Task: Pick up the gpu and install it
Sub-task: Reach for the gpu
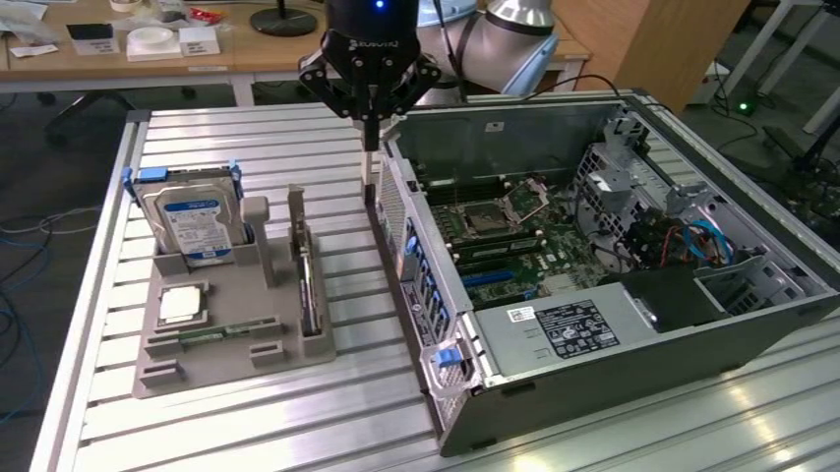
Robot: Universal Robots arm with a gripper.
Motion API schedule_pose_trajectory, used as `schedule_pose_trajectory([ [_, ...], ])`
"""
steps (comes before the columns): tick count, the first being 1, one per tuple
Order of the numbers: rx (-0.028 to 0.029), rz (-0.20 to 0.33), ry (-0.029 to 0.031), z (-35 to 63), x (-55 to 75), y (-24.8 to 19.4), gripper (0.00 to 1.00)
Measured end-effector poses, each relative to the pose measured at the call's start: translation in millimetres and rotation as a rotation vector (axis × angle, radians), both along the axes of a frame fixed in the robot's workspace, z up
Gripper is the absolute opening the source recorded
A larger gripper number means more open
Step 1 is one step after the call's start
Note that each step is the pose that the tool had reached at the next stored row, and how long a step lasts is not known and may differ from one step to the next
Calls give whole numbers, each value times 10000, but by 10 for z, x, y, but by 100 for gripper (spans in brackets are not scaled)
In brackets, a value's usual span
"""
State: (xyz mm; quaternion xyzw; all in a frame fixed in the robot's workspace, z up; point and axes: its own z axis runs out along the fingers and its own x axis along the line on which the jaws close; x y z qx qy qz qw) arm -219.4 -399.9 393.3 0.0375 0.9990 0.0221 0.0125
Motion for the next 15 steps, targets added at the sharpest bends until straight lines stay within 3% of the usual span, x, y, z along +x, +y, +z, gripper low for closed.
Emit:
schedule_pose_trajectory([
  [15, 0, 1, 0, 0, -264, -8, 11],
])
